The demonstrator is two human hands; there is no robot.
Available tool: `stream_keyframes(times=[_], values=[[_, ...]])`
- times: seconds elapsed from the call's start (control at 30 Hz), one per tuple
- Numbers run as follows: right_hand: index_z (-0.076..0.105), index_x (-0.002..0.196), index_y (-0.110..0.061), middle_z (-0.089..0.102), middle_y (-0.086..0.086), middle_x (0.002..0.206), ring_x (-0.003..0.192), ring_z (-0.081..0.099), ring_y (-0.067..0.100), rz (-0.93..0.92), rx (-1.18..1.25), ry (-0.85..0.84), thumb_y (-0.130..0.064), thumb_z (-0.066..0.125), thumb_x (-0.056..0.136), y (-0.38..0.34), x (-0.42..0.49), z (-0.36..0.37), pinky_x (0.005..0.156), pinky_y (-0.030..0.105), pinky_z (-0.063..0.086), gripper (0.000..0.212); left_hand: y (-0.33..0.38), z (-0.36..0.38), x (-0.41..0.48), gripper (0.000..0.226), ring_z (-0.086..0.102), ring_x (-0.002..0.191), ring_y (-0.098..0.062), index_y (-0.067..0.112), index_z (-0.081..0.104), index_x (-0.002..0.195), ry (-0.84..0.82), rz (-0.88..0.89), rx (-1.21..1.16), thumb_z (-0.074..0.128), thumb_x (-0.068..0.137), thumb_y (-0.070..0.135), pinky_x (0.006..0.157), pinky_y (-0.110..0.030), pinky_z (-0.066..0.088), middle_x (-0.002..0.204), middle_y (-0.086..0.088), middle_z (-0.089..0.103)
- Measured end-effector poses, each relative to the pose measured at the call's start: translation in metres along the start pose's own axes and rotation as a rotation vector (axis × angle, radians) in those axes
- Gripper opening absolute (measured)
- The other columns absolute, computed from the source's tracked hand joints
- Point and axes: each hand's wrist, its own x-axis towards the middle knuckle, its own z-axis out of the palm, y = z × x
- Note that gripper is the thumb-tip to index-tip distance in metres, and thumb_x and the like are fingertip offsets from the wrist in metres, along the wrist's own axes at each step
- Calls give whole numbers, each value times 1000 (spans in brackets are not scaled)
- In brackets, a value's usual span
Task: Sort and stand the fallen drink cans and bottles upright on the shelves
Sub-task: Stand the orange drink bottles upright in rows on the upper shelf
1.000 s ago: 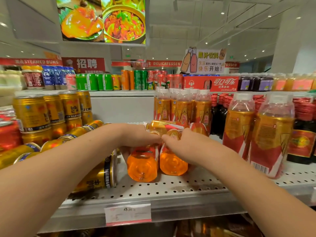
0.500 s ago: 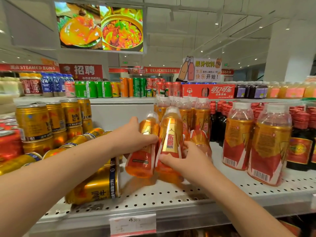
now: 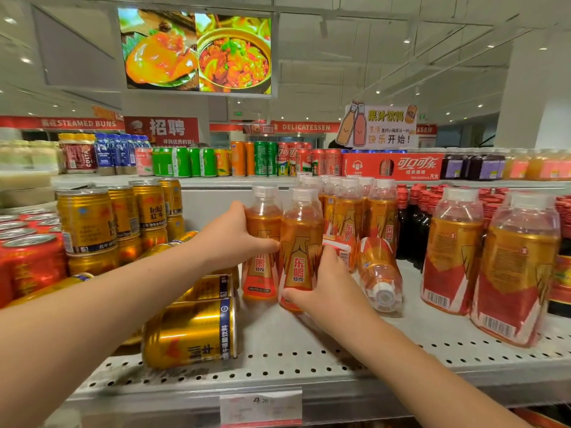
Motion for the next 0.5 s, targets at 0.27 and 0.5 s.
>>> stream_keyframes(times=[0.27,0.5], values=[[32,136,-16,55,6,132,118,59,27,56,-44,-65,-38,80,81,-12,34,17,97,46,54,76,-15,5,32,63,63,81,-8,23,43,118,23,-102,-53,85,79,46,57,-26,52,99,6,63],[6,156,-15,59,8,134,117,63,28,57,-185,-104,-44,73,87,-21,54,29,93,45,56,100,-19,-2,41,60,60,74,-7,18,41,126,29,-162,-7,79,87,41,48,-21,46,91,7,58]])
